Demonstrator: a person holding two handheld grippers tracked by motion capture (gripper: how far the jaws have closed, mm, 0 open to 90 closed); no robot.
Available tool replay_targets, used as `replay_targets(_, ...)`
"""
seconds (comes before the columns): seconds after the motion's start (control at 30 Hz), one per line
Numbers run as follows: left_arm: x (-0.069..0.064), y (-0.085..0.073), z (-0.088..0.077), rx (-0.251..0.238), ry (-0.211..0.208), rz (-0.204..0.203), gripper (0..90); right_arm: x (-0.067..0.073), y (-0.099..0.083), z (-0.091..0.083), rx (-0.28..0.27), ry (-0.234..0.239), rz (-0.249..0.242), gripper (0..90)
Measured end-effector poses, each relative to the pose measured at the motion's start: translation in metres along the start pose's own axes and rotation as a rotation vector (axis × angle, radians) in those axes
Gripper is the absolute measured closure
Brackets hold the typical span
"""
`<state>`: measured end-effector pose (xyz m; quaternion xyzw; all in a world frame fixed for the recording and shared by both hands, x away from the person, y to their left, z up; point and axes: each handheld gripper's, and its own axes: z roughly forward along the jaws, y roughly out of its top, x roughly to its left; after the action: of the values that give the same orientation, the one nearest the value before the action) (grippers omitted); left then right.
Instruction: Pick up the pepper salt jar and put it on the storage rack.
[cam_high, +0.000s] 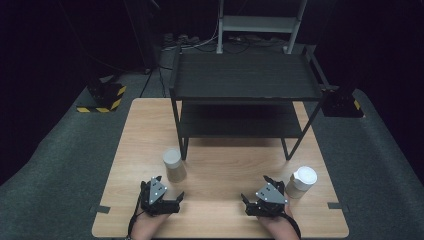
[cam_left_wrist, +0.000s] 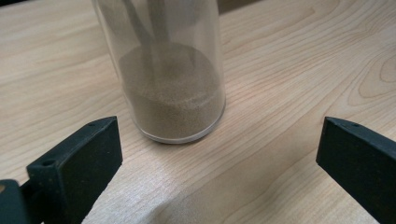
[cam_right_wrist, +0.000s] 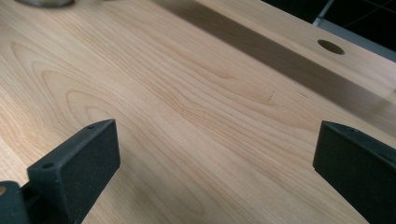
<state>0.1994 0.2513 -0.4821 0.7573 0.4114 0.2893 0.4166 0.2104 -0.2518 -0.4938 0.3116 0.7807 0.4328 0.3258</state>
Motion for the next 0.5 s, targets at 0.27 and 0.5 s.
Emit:
replay_targets(0.27, -0.0096, -0.0046, -0.0029, -0.024, 0.021, 0.067, 0.7, -0.0031, -0.0003, -0.0003, 0.002, 0.002, 0.02, 0.0)
replay_targets(0.5, -0.005, -0.0076, -0.0044, -0.04, 0.005, 0.045, 0.7, -0.0011, -0.0008, -0.0003, -0.002, -0.01, 0.021, 0.0)
